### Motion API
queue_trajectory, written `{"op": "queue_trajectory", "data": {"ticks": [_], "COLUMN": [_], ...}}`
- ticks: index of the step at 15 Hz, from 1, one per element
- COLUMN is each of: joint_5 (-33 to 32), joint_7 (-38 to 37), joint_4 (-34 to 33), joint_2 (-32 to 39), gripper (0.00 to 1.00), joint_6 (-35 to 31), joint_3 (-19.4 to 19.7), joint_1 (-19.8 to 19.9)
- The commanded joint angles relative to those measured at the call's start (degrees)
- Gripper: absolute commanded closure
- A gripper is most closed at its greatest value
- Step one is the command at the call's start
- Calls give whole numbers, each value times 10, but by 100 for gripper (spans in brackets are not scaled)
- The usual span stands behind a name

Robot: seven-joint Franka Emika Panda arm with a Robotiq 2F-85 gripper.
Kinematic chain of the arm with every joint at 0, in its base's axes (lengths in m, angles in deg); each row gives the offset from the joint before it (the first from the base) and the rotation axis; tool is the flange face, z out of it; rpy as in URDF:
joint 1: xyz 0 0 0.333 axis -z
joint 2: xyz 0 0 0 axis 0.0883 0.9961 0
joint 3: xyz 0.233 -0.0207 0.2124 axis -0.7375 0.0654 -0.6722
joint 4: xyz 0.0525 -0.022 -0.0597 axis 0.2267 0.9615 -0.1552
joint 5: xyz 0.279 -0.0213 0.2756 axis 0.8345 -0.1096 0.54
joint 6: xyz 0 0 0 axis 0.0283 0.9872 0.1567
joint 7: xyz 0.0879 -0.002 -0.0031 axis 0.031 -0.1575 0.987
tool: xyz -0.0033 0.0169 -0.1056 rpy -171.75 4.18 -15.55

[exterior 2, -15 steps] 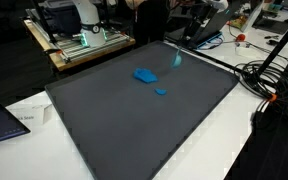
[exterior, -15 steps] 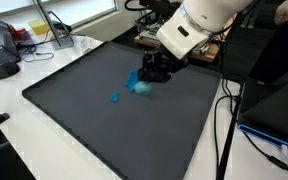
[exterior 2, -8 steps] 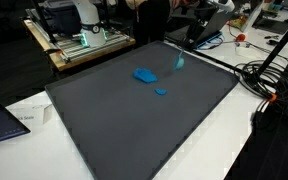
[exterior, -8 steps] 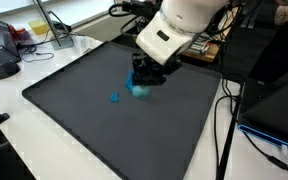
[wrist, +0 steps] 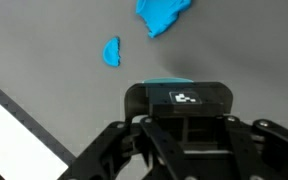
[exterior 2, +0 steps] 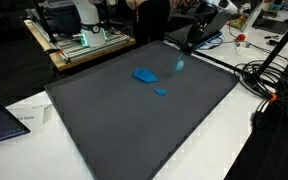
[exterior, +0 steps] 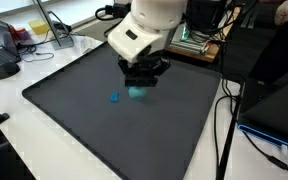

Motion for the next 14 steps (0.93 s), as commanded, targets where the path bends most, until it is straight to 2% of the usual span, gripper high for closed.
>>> {"op": "queue_trajectory", "data": {"ticks": [1, 9, 14], "joint_5": [43, 74, 115], "joint_7": [16, 4, -6], "joint_4": [-3, 38, 112], "joint_2": [-9, -50, -120], "gripper": [79, 79, 79], "joint_6": [-17, -61, -72], "joint_3": [1, 6, 1], "joint_1": [20, 42, 57]}}
